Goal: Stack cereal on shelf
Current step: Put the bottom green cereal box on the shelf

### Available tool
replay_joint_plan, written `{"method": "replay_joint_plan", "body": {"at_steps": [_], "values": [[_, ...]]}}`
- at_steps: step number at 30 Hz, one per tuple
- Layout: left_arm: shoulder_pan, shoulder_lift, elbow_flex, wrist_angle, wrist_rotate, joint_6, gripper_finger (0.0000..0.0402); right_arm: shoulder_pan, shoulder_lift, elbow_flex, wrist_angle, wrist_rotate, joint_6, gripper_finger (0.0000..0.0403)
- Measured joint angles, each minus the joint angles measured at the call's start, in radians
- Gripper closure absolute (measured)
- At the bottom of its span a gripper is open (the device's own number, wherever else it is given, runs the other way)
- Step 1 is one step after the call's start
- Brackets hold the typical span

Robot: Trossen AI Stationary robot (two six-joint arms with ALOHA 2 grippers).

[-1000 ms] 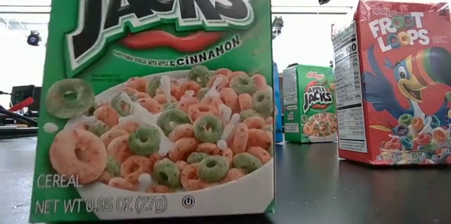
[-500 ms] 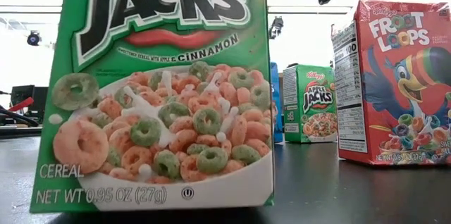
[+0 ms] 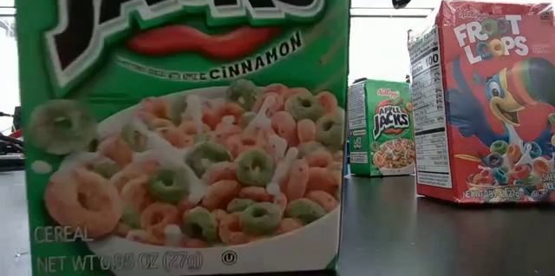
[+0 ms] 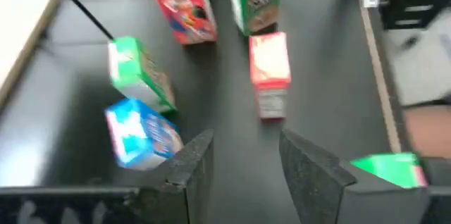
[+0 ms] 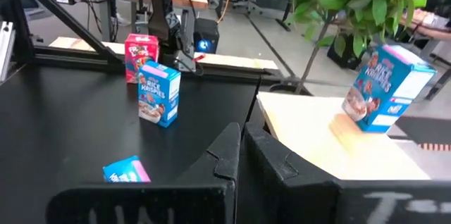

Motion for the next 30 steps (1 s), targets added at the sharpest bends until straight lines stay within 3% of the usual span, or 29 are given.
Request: {"method": "replay_joint_plan", "body": {"at_steps": [4,8,19,30], "values": [[-0.018,0.014,-0.015,-0.010,0.137,-0.114,0.0246,0.000,0.000,0.000,-0.014,0.000,-0.002,0.0390],[-0.044,0.057,-0.016,-0.009,0.219,-0.202,0.0199,0.000,0.002,0.000,-0.013,0.000,0.000,0.0390],[-0.086,0.146,-0.026,0.045,0.208,-0.294,0.0059,0.000,0.002,0.000,-0.011,0.000,0.008,0.0390],[-0.099,0.187,-0.055,0.140,0.192,-0.313,0.0037,0.000,0.002,0.001,-0.018,-0.007,0.009,0.0390]]}}
